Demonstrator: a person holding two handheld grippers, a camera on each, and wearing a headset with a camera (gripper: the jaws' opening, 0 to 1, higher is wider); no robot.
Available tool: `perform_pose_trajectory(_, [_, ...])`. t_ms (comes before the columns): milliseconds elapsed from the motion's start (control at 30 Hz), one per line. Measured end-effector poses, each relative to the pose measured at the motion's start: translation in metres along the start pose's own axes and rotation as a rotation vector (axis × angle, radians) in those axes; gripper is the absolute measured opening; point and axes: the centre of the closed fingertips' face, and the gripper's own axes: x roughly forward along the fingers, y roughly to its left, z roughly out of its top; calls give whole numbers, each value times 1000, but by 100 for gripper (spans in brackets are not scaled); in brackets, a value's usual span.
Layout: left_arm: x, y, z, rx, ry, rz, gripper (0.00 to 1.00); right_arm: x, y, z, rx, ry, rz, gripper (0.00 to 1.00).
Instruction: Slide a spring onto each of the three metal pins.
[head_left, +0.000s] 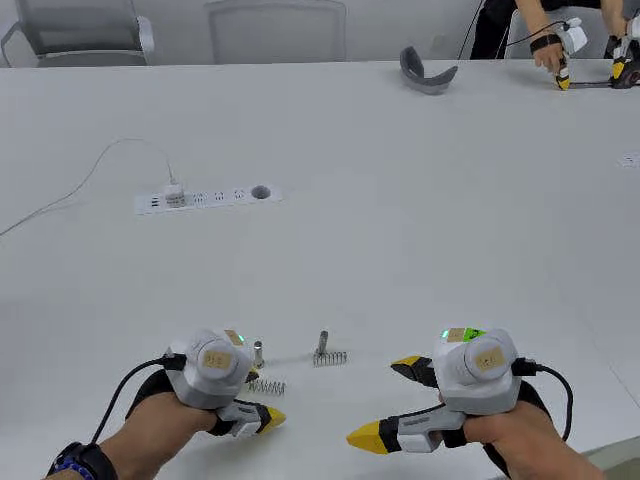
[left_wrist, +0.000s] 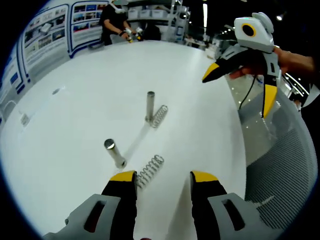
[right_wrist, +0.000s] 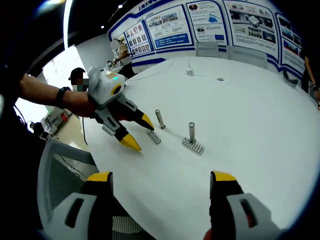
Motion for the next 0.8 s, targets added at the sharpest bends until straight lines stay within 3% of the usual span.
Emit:
perform_pose_trajectory(367, [-1,1,-10,17,20,21,34,0,1,-2,1,6,2,80])
perform_pose_trajectory(567, [1,3,-12,46,27,35,25,2,3,-1,-2,5,9,80])
perform_pose_trajectory(700, [3,4,-17,65,56,49,21,2,5,-1,-7,12,13,80])
perform_pose_trajectory(800, [3,3,-16,63,47,51,14,2,6,-1,-9,13,15,80])
